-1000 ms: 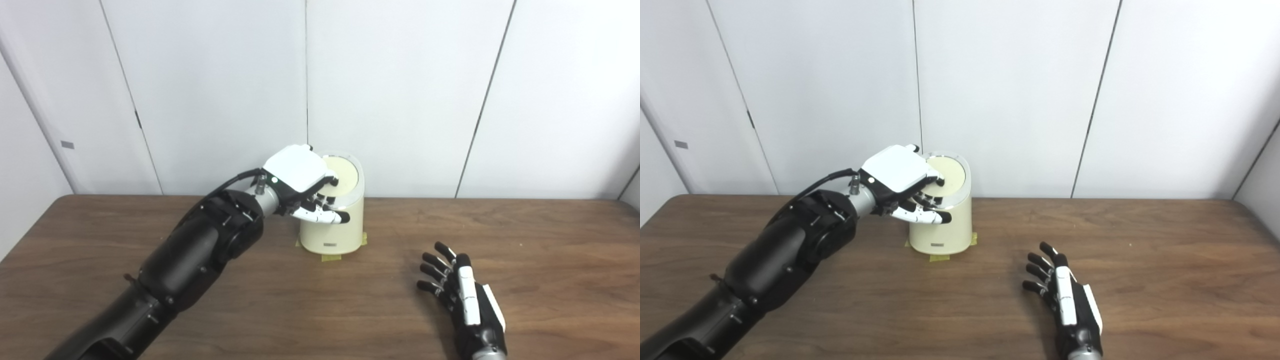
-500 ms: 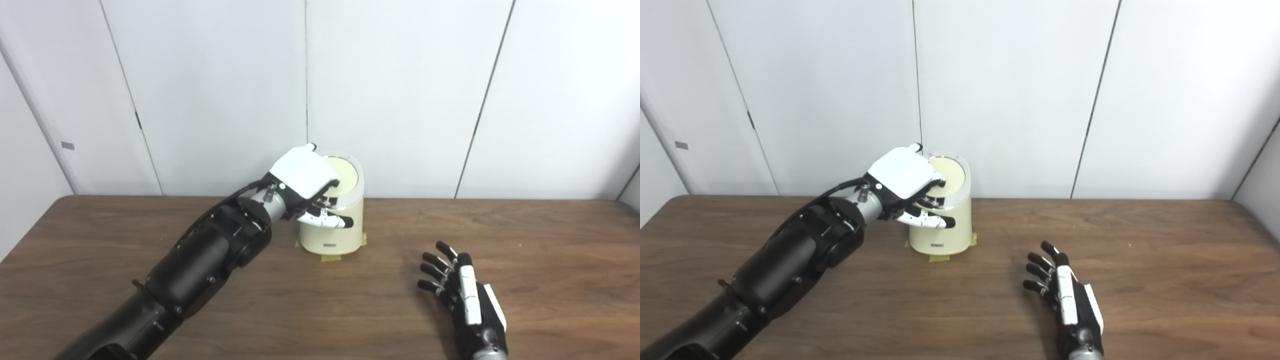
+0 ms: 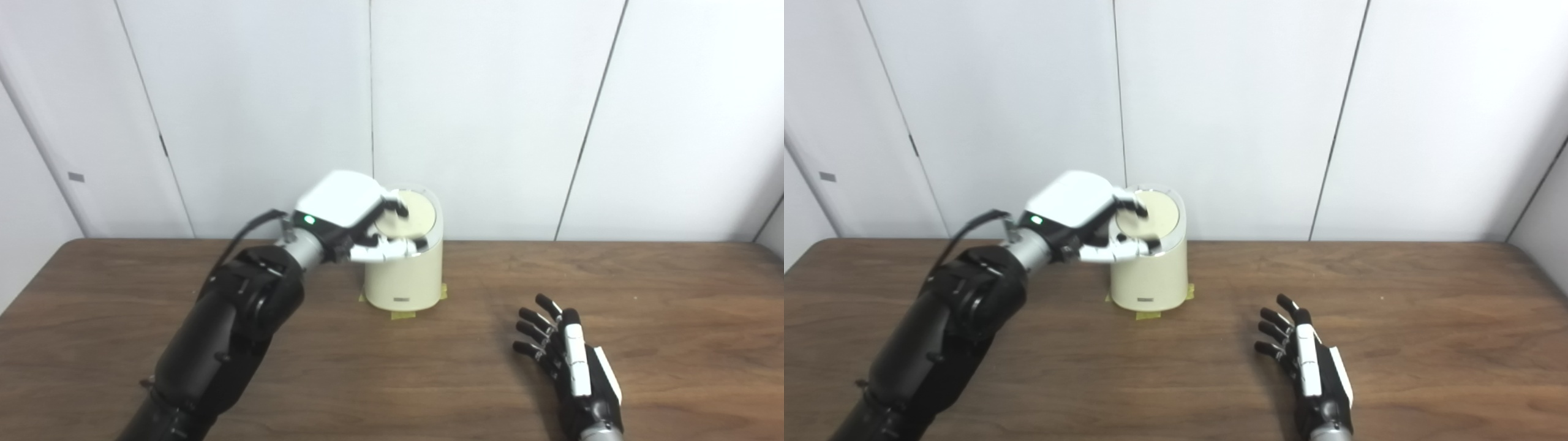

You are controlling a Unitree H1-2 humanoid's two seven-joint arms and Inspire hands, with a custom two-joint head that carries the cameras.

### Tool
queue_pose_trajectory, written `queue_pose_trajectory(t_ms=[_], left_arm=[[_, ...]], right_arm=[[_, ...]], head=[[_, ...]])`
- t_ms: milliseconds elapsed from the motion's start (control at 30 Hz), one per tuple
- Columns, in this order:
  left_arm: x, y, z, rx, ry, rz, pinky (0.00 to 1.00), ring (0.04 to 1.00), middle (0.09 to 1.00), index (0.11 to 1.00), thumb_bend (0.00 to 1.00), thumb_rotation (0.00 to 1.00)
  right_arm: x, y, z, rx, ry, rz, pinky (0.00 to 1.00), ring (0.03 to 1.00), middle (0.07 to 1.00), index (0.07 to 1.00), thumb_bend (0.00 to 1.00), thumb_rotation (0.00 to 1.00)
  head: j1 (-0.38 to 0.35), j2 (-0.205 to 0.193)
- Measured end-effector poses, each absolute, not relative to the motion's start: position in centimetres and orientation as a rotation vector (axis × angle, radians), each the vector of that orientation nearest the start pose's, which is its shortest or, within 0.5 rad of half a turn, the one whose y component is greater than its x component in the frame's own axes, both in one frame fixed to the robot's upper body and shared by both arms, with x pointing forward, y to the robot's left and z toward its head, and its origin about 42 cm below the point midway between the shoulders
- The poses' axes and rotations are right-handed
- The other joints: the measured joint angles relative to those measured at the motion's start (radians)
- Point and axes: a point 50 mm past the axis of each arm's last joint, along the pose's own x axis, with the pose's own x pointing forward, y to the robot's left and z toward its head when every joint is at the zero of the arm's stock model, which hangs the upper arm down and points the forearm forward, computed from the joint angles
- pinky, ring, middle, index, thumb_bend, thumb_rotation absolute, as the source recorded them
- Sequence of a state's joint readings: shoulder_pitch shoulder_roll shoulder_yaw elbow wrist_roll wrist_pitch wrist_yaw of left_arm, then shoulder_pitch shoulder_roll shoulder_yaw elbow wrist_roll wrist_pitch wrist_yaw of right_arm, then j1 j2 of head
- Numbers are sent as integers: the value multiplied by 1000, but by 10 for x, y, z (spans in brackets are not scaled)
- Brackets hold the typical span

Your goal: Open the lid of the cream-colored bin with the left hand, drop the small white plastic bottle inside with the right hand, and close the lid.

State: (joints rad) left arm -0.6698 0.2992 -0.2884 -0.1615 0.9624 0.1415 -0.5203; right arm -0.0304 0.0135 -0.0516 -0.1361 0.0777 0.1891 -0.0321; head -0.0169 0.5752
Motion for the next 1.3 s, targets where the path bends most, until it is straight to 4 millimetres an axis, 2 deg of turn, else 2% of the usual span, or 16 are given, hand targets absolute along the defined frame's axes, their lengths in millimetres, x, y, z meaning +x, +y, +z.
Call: queue_pose_trajectory(t_ms=[100, 167, 233, 367, 467, 533, 667, 800, 900, 1000, 1100, 1300], left_arm=[[401, 177, 335, 1307, -486, -220, 691, 819, 839, 827, 465, 967], [392, 187, 328, 1219, -477, -169, 690, 825, 851, 834, 450, 957], [384, 198, 311, 1107, -442, -145, 703, 820, 844, 835, 407, 905], [363, 219, 275, 939, -348, -128, 740, 824, 848, 857, 360, 876], [349, 232, 260, 827, -309, -106, 751, 819, 846, 864, 325, 787], [340, 242, 254, 682, -301, -82, 748, 812, 842, 869, 324, 790], [325, 248, 229, 513, -207, -64, 755, 824, 856, 874, 358, 880], [298, 256, 193, 391, -87, -63, 789, 844, 874, 892, 328, 947], [278, 262, 172, 277, -27, -41, 839, 855, 887, 909, 367, 908], [268, 263, 161, 176, -3, -4, 857, 863, 888, 912, 382, 903], [267, 258, 158, 114, -5, 2, 850, 862, 884, 905, 370, 887], [264, 253, 153, 76, -8, 11, 827, 858, 877, 892, 385, 867]], right_arm=[[293, -218, 128, 97, 23, -58, 715, 811, 813, 883, 521, 1000], [292, -219, 128, 96, 21, -59, 710, 808, 810, 877, 521, 1000], [292, -220, 130, 92, 17, -61, 701, 801, 810, 874, 513, 1000], [291, -221, 135, 98, -4, -62, 698, 798, 810, 868, 516, 994], [290, -222, 136, 105, -5, -65, 712, 805, 817, 876, 530, 992], [290, -222, 136, 115, -7, -59, 737, 816, 824, 883, 548, 978], [289, -225, 136, 116, -16, -57, 754, 821, 830, 885, 561, 944], [287, -232, 137, 87, -46, -61, 793, 845, 846, 891, 596, 903], [283, -237, 134, 60, -36, -65, 811, 861, 857, 893, 600, 902], [282, -238, 133, 48, -31, -61, 814, 870, 866, 895, 590, 912], [281, -237, 133, 40, -31, -55, 810, 867, 866, 891, 594, 910], [278, -241, 137, 17, -43, -54, 804, 861, 863, 889, 592, 907]], head=[[-2, 0], [-2, 2], [-5, 3], [-6, 5], [-6, 8], [-6, 8], [-9, 11], [-9, 15], [-6, 17], [-3, 18], [-5, 23], [-3, 29]])
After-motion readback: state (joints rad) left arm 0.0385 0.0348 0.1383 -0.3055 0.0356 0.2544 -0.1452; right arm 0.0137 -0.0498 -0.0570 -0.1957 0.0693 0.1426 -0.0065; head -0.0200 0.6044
